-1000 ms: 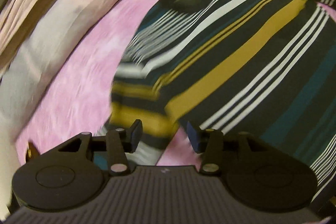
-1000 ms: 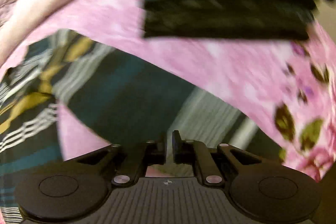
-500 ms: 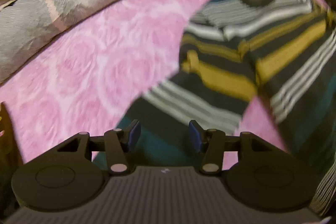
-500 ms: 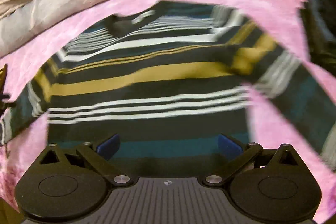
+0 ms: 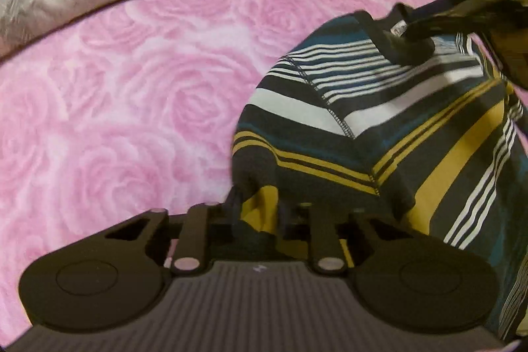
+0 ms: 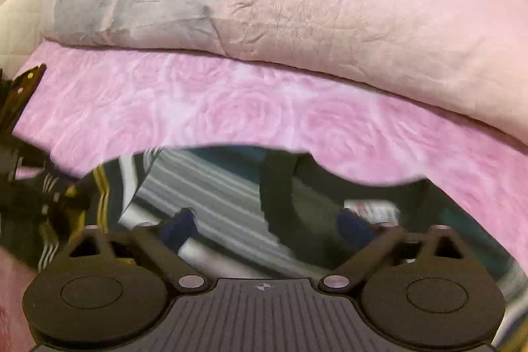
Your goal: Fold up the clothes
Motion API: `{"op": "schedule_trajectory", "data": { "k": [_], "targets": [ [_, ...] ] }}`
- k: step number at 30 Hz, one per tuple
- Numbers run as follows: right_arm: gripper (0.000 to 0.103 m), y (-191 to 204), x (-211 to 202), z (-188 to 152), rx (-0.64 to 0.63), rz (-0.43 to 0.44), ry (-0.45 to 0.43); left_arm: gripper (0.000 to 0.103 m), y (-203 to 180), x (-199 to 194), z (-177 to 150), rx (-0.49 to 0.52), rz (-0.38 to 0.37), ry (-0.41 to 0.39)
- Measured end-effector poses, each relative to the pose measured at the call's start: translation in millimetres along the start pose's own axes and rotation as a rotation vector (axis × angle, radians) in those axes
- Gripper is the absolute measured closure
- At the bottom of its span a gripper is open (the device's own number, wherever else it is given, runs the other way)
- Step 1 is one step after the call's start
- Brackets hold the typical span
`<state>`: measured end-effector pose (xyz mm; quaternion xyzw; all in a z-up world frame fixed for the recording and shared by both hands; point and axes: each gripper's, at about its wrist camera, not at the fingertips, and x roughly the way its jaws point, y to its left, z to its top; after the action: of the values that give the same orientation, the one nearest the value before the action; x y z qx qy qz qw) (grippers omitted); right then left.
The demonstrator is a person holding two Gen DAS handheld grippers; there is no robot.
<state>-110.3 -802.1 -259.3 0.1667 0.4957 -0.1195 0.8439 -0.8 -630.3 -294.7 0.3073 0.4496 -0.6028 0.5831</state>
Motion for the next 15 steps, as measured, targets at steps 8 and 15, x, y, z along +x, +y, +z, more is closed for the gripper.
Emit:
{"op": "schedule_trajectory", "data": {
  "k": [8,15],
  "targets": [
    [0.095,-23.1,43.9,25.0,0.044,0.096,0.040,0.098,12.9,-18.7,7.7,-0.071,0.030,-0.092],
    [0.077,-29.7,57.0,35.4,0.045,0.049,0.052,0.090,28.1,2.9,18.1,-0.133,0.052,-0.056]
  ]
}}
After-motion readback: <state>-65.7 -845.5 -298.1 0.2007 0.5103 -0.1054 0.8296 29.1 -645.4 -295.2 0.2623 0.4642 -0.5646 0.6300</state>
